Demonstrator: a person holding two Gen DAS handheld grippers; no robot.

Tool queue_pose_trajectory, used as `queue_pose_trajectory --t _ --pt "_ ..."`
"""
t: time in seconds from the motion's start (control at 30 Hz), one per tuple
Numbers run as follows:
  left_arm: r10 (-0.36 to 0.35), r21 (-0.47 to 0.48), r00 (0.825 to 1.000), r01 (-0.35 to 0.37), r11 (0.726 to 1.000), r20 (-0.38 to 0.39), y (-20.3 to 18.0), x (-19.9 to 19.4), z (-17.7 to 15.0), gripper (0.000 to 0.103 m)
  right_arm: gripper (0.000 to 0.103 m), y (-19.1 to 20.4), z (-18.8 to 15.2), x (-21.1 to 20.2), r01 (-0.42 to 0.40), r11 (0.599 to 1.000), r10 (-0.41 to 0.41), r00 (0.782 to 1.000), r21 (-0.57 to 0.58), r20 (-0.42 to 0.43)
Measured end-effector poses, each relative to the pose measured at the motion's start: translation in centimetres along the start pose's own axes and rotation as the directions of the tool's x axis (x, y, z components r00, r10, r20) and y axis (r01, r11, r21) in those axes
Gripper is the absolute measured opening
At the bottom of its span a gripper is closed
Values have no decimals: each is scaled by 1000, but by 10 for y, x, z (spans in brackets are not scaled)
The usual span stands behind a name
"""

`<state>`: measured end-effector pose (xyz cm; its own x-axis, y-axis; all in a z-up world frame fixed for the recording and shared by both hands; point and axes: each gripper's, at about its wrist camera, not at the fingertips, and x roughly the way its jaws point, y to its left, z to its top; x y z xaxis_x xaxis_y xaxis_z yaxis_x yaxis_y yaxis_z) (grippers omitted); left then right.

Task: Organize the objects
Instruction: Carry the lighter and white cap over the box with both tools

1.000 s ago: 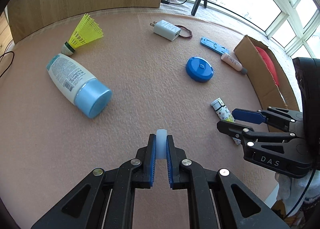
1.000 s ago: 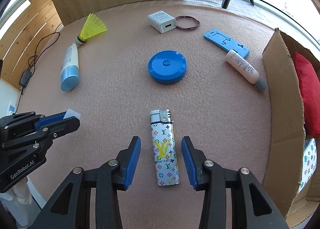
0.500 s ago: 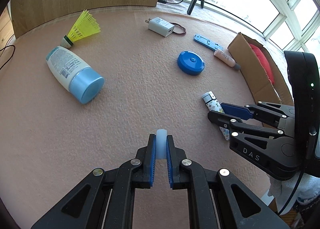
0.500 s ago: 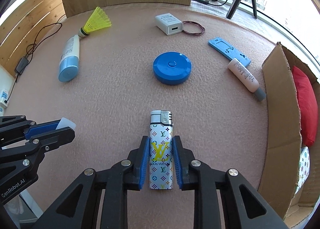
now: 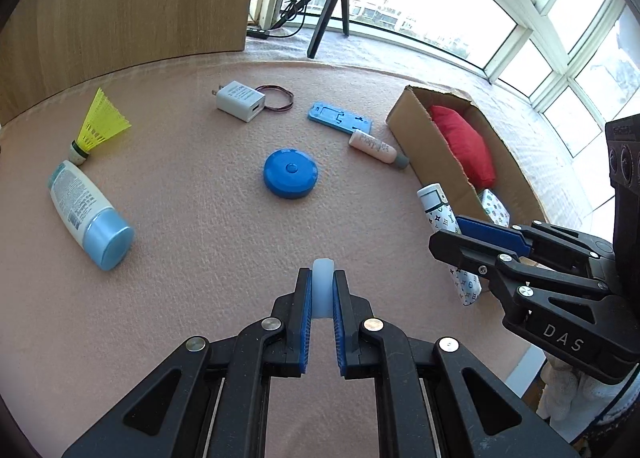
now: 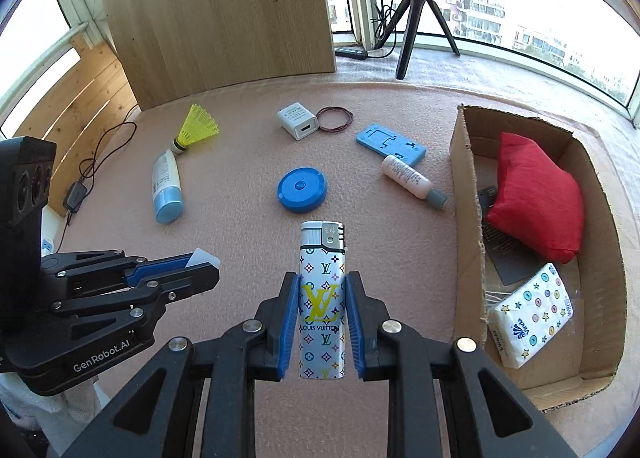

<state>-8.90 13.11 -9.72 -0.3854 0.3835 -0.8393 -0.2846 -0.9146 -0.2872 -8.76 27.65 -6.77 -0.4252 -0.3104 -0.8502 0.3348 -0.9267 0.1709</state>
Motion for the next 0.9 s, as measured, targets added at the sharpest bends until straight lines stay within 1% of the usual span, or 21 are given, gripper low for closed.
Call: queue_pose_trajectory --t 0.2,0.4,0.57,0.67,0.9 --pt "-63 73 998 63 995 4 -48 13 20 10 21 -44 -4 -38 46 996 -51 997 73 63" --pt "-114 134 993 115 984 -8 -94 33 37 10 21 -90 -14 -58 107 984 -119 990 140 80" --pt "-139 173 990 139 975 -11 -128 49 50 10 21 -125 -24 -65 147 971 -163 984 190 73" --pt "-146 202 989 146 969 -13 -147 59 59 10 21 -142 -27 -63 158 963 -175 982 217 63" --pt "-134 210 990 139 968 -36 -170 90 76 10 21 -164 -29 -57 173 954 -189 981 246 44"
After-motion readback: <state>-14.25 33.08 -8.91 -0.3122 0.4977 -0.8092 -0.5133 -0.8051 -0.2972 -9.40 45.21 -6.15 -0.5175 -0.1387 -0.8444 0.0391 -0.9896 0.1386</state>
